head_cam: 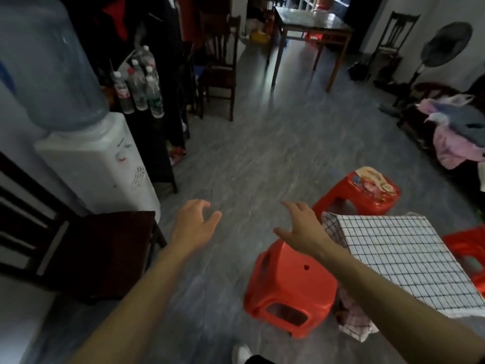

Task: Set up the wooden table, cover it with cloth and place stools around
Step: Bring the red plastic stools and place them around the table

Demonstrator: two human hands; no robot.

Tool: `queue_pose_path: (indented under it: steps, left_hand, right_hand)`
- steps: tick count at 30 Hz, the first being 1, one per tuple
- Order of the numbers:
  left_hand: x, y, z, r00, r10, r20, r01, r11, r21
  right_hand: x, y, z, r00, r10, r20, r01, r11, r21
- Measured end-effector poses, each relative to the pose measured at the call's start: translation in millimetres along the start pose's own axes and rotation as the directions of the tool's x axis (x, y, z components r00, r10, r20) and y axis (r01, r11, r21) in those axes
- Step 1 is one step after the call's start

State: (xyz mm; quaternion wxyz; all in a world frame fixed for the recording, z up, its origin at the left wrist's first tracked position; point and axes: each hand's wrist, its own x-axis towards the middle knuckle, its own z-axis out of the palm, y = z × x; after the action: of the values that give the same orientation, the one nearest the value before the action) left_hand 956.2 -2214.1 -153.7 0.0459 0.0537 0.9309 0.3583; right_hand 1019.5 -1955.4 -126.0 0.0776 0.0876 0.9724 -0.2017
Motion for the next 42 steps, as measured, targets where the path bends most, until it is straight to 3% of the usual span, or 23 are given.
queue_pose_path:
  steps: [7,15,26,33,42]
  left_hand:
    - [98,-15,-6,0.999,0.034,0.040,-0.037,0.998,0.056]
    - [277,4,-7,0.987,0.060,0.149,-0.088,0.979,0.186]
    - [502,103,50,0.902,0.325,0.284,-0.359,0.931,0.073]
    - [627,157,108,0.760,0.477,0.441,-0.501,0.863,-0.070]
    - [699,247,186,0.502,0.643,0.578,-0.636,0.728,-0.258]
  right_hand:
    - [124,-30,7,1.000,-0.018,0.018,0.017,0.998,0.060]
    - [293,-18,-16,0.997,0.070,0.019,-0.072,0.984,0.161]
    - [432,53,-96,0.930,0.337,-0.148,-0.305,0.930,0.206]
    - [494,88,-117,0.805,0.555,-0.209,-0.505,0.827,0.247]
    - [489,117,-143,0.462,0.847,-0.263,-0.777,0.529,0.341]
